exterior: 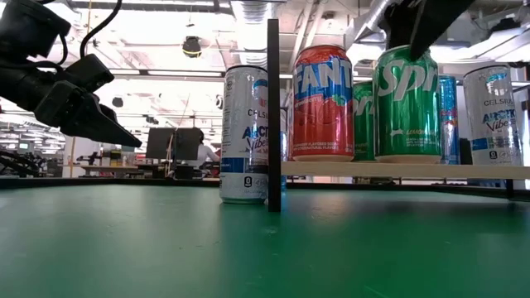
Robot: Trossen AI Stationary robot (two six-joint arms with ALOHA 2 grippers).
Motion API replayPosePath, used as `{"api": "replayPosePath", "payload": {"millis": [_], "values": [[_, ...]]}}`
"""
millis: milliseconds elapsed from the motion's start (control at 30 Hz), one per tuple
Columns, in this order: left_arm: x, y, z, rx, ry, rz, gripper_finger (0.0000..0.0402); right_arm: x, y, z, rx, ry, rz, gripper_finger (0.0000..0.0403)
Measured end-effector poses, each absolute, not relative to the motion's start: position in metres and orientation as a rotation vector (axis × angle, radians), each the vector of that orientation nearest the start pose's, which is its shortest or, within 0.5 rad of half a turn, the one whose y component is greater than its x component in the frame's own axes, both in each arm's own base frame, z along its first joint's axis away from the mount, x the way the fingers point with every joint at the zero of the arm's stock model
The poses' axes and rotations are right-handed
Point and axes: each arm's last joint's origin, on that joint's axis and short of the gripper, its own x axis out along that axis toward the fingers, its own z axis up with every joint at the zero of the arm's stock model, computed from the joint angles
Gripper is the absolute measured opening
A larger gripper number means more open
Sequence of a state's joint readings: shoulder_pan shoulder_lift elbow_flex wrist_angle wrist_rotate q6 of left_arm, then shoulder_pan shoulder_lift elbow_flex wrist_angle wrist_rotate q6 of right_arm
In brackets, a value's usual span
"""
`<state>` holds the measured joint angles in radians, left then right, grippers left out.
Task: Place canned beverage on shelf
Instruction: Put the blue soda can on the shelf
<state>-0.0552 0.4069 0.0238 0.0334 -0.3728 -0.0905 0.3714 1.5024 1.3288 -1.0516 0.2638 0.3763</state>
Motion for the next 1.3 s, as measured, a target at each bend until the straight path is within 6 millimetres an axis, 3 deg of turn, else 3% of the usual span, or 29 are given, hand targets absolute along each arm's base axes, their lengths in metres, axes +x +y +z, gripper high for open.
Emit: {"api": "replayPosePath", "payload": {"millis": [267,633,1067,1200,1300], "values": [[0.117,0.004,0.14,-0.014,0.329,0.329,0.0334,0.269,0.096,0.319,-0.043,1.129,-0.124,0.0363],[0.117,0.004,0.14,-0.014,0.328,0.329,0.0334,0.28,0.099,0.358,-0.005,0.905,-0.139,0.0364],[0.117,0.004,0.14,-0.014,0.329,0.329,0.0334,0.271,0.106,0.356,-0.09,0.971,-0.101,0.0361],[0.117,0.004,0.14,-0.014,0.329,0.329,0.0334,0.273,0.095,0.358,-0.176,0.967,-0.098,0.0355],[0.117,0.004,0.14,-0.014,0.329,0.329,0.0334,0.281,0.076,0.363,-0.233,0.925,-0.135,0.0349]]}}
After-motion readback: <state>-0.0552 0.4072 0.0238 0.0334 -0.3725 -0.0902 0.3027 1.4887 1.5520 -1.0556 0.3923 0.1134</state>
